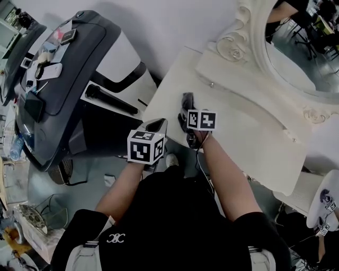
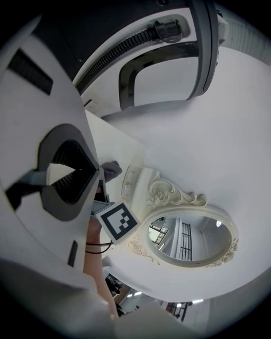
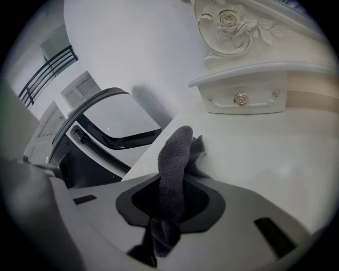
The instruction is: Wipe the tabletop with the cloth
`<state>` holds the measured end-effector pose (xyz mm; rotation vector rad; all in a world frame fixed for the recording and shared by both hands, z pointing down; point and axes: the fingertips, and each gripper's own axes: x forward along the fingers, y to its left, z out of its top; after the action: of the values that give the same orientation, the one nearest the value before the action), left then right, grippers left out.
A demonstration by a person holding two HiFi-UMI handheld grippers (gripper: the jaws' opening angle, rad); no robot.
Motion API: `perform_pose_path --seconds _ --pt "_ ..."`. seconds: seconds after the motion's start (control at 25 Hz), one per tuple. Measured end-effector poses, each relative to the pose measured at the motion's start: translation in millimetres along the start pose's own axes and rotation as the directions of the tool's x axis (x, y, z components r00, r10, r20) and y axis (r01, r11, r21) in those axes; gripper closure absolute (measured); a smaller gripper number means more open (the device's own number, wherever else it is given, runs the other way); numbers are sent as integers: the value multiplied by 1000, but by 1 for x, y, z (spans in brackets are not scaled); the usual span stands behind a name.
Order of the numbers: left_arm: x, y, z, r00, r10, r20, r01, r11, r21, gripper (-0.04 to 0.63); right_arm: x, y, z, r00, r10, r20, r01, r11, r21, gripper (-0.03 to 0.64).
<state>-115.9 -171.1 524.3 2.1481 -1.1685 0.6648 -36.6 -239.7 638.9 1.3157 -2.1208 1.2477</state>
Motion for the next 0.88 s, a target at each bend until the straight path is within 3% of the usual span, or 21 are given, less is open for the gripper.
perform_pose_path --seconds 0.48,0.88 --pt "-6 36 0 1000 22 -12 -22 999 -30 589 35 -10 54 994 -107 34 105 993 52 534" --pt "11 11 4 999 -33 -29 33 999 4 589 2 -56 51 983 -172 60 165 980 111 535"
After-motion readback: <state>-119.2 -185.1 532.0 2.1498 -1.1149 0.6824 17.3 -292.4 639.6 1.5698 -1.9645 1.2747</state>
